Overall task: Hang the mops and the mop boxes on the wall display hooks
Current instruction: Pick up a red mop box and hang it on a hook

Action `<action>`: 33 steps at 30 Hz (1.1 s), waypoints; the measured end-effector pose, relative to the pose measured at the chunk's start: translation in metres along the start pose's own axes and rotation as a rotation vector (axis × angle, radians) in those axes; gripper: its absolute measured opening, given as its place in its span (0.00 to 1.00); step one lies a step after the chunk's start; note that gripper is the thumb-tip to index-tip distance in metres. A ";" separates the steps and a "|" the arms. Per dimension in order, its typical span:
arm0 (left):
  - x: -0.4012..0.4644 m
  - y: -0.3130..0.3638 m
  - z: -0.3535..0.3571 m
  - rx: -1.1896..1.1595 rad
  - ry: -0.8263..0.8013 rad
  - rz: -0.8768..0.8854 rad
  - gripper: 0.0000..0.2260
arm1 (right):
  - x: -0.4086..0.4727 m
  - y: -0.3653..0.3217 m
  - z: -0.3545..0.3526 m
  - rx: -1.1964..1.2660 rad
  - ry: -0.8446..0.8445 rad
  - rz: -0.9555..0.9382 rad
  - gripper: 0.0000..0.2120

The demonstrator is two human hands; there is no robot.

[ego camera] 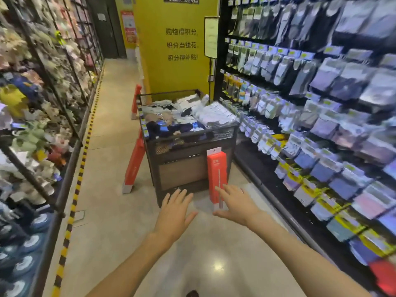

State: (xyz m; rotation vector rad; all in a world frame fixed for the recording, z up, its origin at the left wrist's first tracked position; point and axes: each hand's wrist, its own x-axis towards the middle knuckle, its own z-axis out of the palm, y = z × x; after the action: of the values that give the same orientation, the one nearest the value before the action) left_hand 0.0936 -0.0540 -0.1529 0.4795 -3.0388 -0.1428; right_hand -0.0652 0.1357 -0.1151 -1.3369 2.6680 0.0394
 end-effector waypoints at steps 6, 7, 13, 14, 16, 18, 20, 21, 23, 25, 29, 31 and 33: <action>0.137 0.009 0.012 -0.054 -0.024 0.101 0.41 | 0.068 0.079 -0.015 0.005 -0.019 0.151 0.46; 0.161 0.010 0.013 -0.073 -0.020 0.113 0.41 | 0.081 0.091 -0.018 0.016 -0.016 0.172 0.50; 0.276 0.014 0.023 -0.102 -0.055 0.140 0.35 | 0.152 0.151 -0.021 0.040 -0.001 0.256 0.39; 0.290 0.015 0.026 -0.099 -0.063 0.149 0.34 | 0.165 0.161 -0.020 0.043 0.002 0.259 0.38; 0.322 0.014 0.035 -0.096 -0.089 0.150 0.32 | 0.192 0.180 -0.019 0.059 -0.005 0.270 0.39; 0.351 0.011 0.047 -0.106 -0.119 0.114 0.31 | 0.222 0.199 -0.013 0.103 -0.053 0.275 0.43; 0.381 0.009 0.063 -0.128 -0.142 0.066 0.31 | 0.255 0.218 -0.007 0.140 -0.101 0.265 0.52; 0.397 0.009 0.071 -0.134 -0.157 0.044 0.31 | 0.274 0.229 -0.003 0.153 -0.109 0.257 0.56; 0.431 0.008 0.088 -0.136 -0.173 0.003 0.33 | 0.313 0.254 0.006 0.185 -0.116 0.247 0.56; 0.465 0.007 0.105 -0.145 -0.195 -0.042 0.33 | 0.350 0.279 0.009 0.215 -0.135 0.221 0.47; 0.530 0.013 0.133 -0.185 -0.252 -0.153 0.31 | 0.418 0.329 0.009 0.222 -0.210 0.131 0.40; 0.559 0.018 0.144 -0.235 -0.271 -0.218 0.33 | 0.453 0.356 0.014 0.241 -0.257 0.079 0.41; 0.586 0.023 0.155 -0.291 -0.262 -0.281 0.40 | 0.487 0.379 0.025 0.273 -0.314 0.056 0.47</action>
State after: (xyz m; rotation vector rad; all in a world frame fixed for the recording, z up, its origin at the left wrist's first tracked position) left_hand -0.4813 -0.2015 -0.2769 0.9211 -3.0960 -0.7010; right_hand -0.6515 -0.0205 -0.2313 -1.0724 2.3475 -0.0967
